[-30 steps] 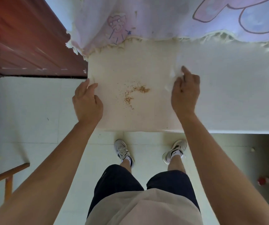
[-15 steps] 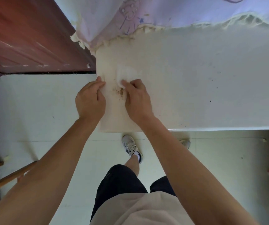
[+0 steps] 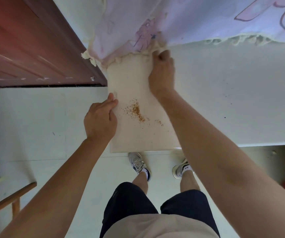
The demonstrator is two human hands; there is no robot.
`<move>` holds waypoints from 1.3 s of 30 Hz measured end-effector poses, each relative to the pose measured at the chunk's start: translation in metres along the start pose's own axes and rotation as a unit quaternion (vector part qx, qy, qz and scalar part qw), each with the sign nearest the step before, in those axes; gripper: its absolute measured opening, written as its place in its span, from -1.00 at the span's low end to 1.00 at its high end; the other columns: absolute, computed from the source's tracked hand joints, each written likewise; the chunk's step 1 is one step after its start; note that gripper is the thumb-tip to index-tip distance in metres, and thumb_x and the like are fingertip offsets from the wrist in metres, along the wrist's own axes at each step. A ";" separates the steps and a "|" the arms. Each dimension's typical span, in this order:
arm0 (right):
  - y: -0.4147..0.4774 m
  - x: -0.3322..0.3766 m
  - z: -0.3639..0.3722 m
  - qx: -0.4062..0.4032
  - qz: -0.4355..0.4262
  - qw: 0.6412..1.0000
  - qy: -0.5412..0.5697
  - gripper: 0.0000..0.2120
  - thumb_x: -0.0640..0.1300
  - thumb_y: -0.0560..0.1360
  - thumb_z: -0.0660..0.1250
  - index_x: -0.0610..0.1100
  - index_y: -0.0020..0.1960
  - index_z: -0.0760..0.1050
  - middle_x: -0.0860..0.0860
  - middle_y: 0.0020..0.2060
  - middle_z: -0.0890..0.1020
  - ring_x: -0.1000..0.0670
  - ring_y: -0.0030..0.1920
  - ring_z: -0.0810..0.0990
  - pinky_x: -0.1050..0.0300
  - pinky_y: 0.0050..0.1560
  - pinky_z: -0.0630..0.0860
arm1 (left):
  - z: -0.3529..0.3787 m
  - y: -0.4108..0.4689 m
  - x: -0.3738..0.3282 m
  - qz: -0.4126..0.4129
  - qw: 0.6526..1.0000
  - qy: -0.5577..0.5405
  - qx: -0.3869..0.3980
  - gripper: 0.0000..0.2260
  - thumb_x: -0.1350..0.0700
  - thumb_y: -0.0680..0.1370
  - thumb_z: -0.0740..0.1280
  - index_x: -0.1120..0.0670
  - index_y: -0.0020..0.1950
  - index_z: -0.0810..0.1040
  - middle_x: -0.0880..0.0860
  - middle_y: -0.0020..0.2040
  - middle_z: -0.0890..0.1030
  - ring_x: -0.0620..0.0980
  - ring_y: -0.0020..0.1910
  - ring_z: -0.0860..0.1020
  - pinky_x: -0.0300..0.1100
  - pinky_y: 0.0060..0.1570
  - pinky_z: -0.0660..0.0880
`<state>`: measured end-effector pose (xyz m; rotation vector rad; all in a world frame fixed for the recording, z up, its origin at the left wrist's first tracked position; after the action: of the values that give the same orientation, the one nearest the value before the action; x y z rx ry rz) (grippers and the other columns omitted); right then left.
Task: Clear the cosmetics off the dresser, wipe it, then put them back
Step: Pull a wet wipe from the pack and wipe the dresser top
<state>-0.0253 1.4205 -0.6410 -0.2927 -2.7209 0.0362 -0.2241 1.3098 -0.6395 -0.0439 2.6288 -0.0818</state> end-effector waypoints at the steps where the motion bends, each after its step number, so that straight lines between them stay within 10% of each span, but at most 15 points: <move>1: -0.009 0.018 0.010 0.036 -0.045 0.998 -0.011 -0.47 -0.45 0.41 0.08 -0.27 0.35 0.39 -0.21 0.17 0.45 -0.24 0.07 0.45 -0.12 0.08 0.48 | -0.001 0.000 0.000 -0.004 1.000 -0.008 -0.003 -0.64 0.24 0.53 0.18 0.05 0.22 0.64 -0.07 0.30 0.57 0.07 0.10 0.58 -0.07 -0.03 0.56; 7: -0.021 0.022 0.008 0.181 -0.173 0.965 0.083 -0.66 -0.29 0.61 0.19 -0.12 0.33 0.54 -0.12 0.27 0.50 -0.16 0.24 0.50 0.09 0.28 0.40 | -0.001 0.002 -0.002 -0.003 0.999 -0.031 -0.007 -0.65 0.32 0.52 0.22 0.06 0.20 0.65 -0.06 0.30 0.56 0.10 0.05 0.59 -0.13 -0.03 0.50; 13: -0.045 -0.106 -0.041 -0.043 0.052 0.998 0.017 -0.56 -0.28 0.54 0.19 0.00 0.35 0.53 -0.19 0.11 0.50 -0.24 0.05 0.54 -0.02 0.10 0.46 | -0.001 -0.001 0.001 -0.002 0.999 -0.045 0.006 -0.65 0.30 0.53 0.22 0.06 0.23 0.63 -0.06 0.33 0.54 0.08 0.01 0.60 -0.17 -0.04 0.48; 17: -0.041 -0.075 -0.027 -0.036 0.081 0.994 -0.061 -0.43 -0.39 0.46 0.14 -0.08 0.43 0.41 -0.20 0.16 0.46 -0.26 0.09 0.48 -0.09 0.09 0.44 | 0.000 0.007 0.006 -0.035 0.994 -0.096 0.032 -0.66 0.28 0.56 0.19 0.04 0.21 0.65 -0.09 0.32 0.54 -0.02 0.16 0.60 -0.23 0.12 0.48; 26: -0.103 0.047 0.014 0.131 -0.213 0.965 0.078 -0.51 -0.40 0.48 0.24 -0.06 0.33 0.55 -0.15 0.08 0.50 -0.19 0.04 0.52 -0.04 0.14 0.47 | -0.007 -0.025 0.034 -0.347 0.829 -0.440 0.012 -0.60 0.41 0.47 0.07 0.19 0.01 0.67 0.07 0.01 0.70 0.03 -0.04 0.69 -0.08 -0.04 0.63; 30: -0.103 -0.049 -0.036 -0.037 -0.028 0.988 0.148 -0.55 -0.35 0.50 0.20 -0.11 0.33 0.55 -0.20 0.08 0.48 -0.17 0.01 0.55 0.31 0.10 0.32 | 0.007 -0.048 0.030 -0.347 0.834 -0.429 -0.030 -0.62 0.41 0.49 0.10 0.21 0.05 0.68 0.08 -0.01 0.70 0.02 -0.02 0.68 -0.12 0.01 0.62; 34: -0.140 -0.152 -0.069 -0.106 0.170 0.978 0.057 -0.59 -0.29 0.60 0.15 -0.15 0.43 0.44 -0.26 0.17 0.44 -0.20 0.03 0.51 0.07 0.17 0.41 | 0.015 -0.060 0.030 -0.317 0.865 -0.387 -0.035 -0.65 0.31 0.52 0.17 0.07 0.13 0.68 -0.06 0.02 0.69 -0.11 0.05 0.64 -0.13 0.17 0.56; 39: -0.180 -0.111 -0.024 -0.025 0.122 0.991 -0.057 -0.46 -0.43 0.42 0.24 -0.33 0.41 0.37 -0.35 0.04 0.49 -0.33 -0.05 0.50 -0.12 -0.06 0.45 | 0.014 -0.071 0.023 -0.311 0.876 -0.366 -0.037 -0.65 0.30 0.54 0.18 0.07 0.19 0.65 -0.09 0.08 0.66 -0.14 0.12 0.60 -0.14 0.25 0.51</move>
<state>0.0482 1.2208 -0.6506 -0.6557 -2.7861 0.0538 -0.2364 1.2367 -0.6580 -0.7894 1.7650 -0.1488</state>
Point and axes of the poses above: each hand's wrist, its own y-axis towards the middle knuckle, its own z-axis out of the palm, x = y × z, the point moved 4 cm from there along y, towards the middle knuckle
